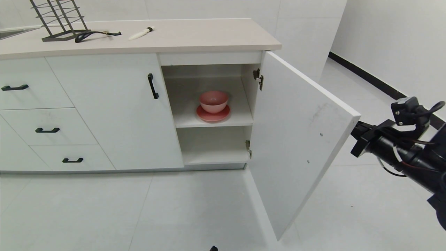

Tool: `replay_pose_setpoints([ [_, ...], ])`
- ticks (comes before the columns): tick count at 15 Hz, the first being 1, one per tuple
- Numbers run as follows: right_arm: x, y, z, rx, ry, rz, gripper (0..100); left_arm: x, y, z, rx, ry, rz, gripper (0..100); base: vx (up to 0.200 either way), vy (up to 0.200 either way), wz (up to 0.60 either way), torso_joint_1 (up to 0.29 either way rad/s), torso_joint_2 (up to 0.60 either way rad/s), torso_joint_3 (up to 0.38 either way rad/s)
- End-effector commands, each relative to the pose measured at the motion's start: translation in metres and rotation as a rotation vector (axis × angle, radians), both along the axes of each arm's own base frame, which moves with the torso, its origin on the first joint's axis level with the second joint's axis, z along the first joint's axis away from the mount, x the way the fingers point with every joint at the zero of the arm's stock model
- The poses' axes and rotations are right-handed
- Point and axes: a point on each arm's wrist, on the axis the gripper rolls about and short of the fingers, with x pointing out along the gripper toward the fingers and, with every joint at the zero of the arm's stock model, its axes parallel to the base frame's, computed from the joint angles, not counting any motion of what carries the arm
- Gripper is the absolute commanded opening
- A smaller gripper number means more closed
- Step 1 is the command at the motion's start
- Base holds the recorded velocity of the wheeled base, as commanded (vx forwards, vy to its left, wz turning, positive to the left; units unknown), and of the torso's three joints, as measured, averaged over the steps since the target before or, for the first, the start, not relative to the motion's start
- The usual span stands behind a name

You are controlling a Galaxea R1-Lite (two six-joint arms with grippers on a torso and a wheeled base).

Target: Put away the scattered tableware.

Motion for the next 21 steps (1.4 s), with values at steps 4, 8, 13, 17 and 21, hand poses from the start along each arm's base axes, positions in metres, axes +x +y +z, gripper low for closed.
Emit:
replay_pose_setpoints([
  [4, 0.007, 0.005, -0.009, -0.008, 0.022, 0.041, 0, 0.0, 0.0, 0.0, 0.0, 0.001, -0.001, 100, 0.0, 0.0, 0.0, 0.0, 0.0, 0.0],
  [8, 0.004, 0.019, -0.009, -0.026, 0.007, 0.116, 0, 0.0, 0.0, 0.0, 0.0, 0.003, -0.001, 100, 0.0, 0.0, 0.0, 0.0, 0.0, 0.0],
  [13, -0.001, 0.042, -0.008, -0.025, 0.0, 0.202, 0, 0.0, 0.0, 0.0, 0.0, 0.003, 0.001, 100, 0.0, 0.0, 0.0, 0.0, 0.0, 0.0],
  [17, -0.005, 0.059, -0.008, -0.026, -0.005, 0.266, 0, 0.0, 0.0, 0.0, 0.0, 0.003, 0.001, 100, 0.0, 0.0, 0.0, 0.0, 0.0, 0.0],
  [21, 0.0, 0.085, -0.01, -0.024, -0.012, 0.346, 0, 0.0, 0.0, 0.0, 0.0, 0.003, 0.001, 100, 0.0, 0.0, 0.0, 0.0, 0.0, 0.0],
])
